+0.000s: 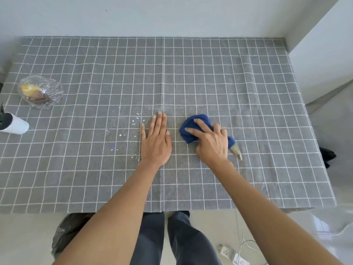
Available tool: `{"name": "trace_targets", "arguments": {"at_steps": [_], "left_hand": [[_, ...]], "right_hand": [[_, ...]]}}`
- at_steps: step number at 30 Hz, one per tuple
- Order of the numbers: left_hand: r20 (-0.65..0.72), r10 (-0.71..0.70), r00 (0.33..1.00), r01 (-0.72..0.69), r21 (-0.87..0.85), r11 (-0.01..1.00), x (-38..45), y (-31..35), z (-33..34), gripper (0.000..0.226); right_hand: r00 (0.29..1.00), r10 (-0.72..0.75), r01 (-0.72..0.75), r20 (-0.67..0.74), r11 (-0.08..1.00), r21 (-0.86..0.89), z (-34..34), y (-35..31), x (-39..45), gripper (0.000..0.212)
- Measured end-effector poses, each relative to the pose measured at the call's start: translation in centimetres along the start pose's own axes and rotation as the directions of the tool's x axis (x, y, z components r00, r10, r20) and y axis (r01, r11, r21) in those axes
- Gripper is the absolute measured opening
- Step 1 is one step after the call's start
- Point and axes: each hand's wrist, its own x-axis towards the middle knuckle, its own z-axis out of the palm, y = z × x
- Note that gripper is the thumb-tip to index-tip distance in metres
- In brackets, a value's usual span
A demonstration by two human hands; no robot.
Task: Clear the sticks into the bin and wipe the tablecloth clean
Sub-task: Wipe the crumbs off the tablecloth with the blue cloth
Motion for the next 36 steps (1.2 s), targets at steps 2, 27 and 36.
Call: {"name": "trace_targets", "arguments": {"at_steps": [2,27,36], "left_hand": [[0.0,0.001,1.0,-0.001,-0.005,1.0,0.1,0.0,0.0,0.055],[0.023,-0.001,1.0,0.001,-0.023,1.0,0.1,0.0,-0.1,0.054],[-0.003,0.004,1.0,-0.004,-0.021,1.0,0.0,0.0,-0.2,0.054]], "right_hand": [[0.999,0.012,-0.011,0.046,0.999,-0.034,-0.3,0.3,0.4,0.054],[0.989,0.135,-0.131,0.054,0.989,-0.07,-0.8,3.6,-0.4,0.055],[0.998,0.046,-0.043,-0.042,0.996,0.077,-0.9,2.9,-0.8,0.053]]}}
